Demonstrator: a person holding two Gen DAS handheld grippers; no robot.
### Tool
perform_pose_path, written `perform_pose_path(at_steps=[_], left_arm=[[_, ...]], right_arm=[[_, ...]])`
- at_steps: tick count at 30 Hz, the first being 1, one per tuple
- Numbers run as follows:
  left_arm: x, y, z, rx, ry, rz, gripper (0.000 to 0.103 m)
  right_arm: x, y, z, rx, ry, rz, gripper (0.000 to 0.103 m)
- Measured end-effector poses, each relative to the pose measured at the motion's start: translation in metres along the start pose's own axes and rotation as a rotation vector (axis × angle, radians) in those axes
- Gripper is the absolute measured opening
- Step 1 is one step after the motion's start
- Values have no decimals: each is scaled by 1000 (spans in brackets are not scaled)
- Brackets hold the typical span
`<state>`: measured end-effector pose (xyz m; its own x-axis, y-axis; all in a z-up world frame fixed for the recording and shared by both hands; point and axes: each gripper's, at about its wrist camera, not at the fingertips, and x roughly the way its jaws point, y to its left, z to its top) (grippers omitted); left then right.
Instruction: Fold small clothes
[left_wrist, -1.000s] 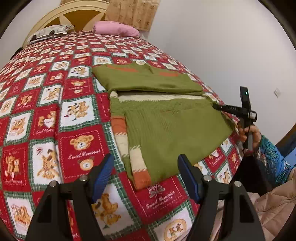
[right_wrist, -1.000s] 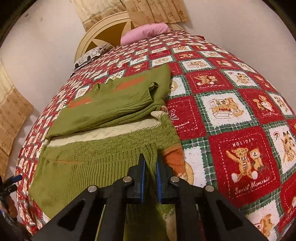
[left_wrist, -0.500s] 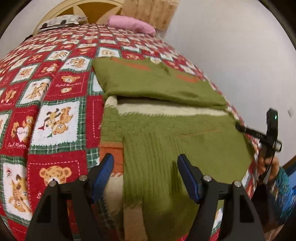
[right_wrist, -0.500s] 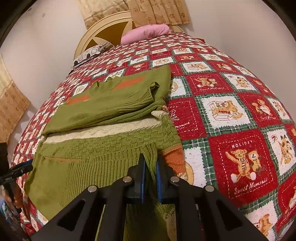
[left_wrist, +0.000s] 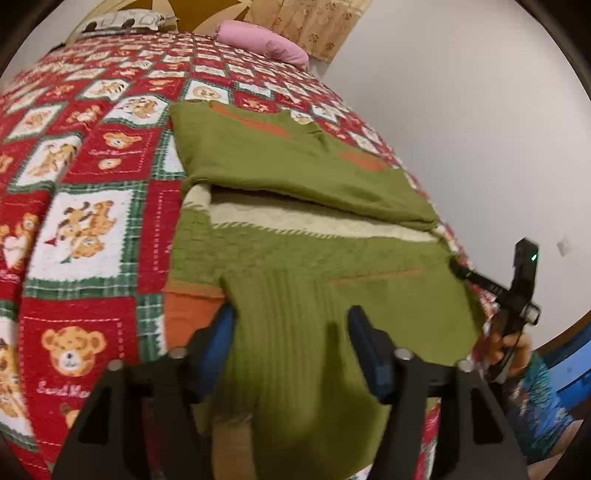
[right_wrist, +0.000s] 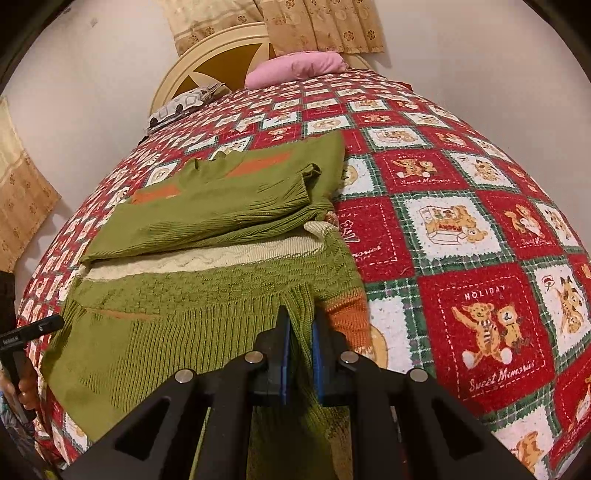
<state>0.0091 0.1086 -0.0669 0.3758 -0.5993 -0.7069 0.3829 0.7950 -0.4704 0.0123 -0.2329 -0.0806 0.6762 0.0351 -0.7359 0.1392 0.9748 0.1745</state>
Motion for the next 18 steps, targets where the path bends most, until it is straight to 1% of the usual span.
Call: perform_pose_path(at_steps=[2, 3, 5, 6, 7, 9, 11, 13, 14, 16, 17, 18], left_arm=[[0, -2, -2, -8, -21, 1, 69], [-1, -2, -3, -11, -29, -1, 66], [-3, -1, -6, -24, -43, 1, 50], [-2, 1, -7, -33, -41, 2, 30], [-2, 3, -9, -45, -31, 3, 19], [-2, 4, -11, -51, -30, 4, 18], [-3, -2, -12, -22, -33, 29, 18], [-1, -6, -13, 8, -28, 58, 19], [2, -8, -12, 17, -22, 74, 23], [4, -8, -11, 16, -20, 68, 31], [5, -8, -9, 9, -22, 60, 33], [5, -8, -9, 5, -25, 60, 34]], right_arm=[[0, -1, 0, 6, -2, 5, 10], [0, -1, 0, 11, -3, 10, 11], [0, -3, 0, 19, -3, 23, 11], [-1, -5, 1, 22, -1, 35, 12], [-2, -6, 1, 24, 2, 43, 14], [-4, -7, 3, 29, 12, 65, 18], [-7, -5, 3, 11, 19, 74, 26], [-8, 2, 2, -42, 22, 60, 41], [-8, 6, 1, -69, 25, 45, 44], [-3, 15, 0, -136, 30, -7, 45], [-2, 19, 0, -160, 26, -32, 45], [0, 24, -1, -193, 25, -68, 41]])
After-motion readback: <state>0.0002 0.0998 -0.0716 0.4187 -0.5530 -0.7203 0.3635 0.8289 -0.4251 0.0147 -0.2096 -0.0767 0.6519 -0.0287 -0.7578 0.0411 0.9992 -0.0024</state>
